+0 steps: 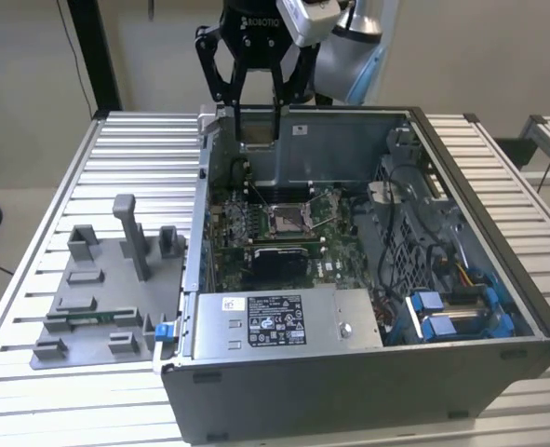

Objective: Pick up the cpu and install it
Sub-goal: 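Pick up the cpu and move it towards the insertion slot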

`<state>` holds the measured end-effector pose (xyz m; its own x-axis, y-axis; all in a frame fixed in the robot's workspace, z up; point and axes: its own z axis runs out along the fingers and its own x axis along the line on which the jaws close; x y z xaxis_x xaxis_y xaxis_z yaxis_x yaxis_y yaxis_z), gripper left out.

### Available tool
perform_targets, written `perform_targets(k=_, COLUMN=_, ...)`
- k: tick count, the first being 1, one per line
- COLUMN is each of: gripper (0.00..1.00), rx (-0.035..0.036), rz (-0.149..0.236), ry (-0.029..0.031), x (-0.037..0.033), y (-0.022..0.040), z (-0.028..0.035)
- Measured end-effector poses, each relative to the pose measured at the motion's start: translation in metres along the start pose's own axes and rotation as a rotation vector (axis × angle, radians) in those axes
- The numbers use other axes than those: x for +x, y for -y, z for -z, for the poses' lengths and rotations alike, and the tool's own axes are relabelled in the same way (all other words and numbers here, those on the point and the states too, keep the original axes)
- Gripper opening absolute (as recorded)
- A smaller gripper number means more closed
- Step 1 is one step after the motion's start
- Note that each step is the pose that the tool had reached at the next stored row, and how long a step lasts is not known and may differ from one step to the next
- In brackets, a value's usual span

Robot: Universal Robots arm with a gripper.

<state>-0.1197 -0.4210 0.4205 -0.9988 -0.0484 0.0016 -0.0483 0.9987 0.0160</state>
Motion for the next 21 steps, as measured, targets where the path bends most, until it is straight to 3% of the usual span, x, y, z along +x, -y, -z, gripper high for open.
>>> perform_targets(k=9, gripper=0.0, rx=0.0, rz=0.0, ry=0.0007, x=-0.0136, y=-0.0189, z=-0.0015)
perform_targets(k=21, gripper=0.0, rx=0.0003, rz=-0.002, ry=0.006, x=-0.0219, y=-0.0409, z=-0.0029)
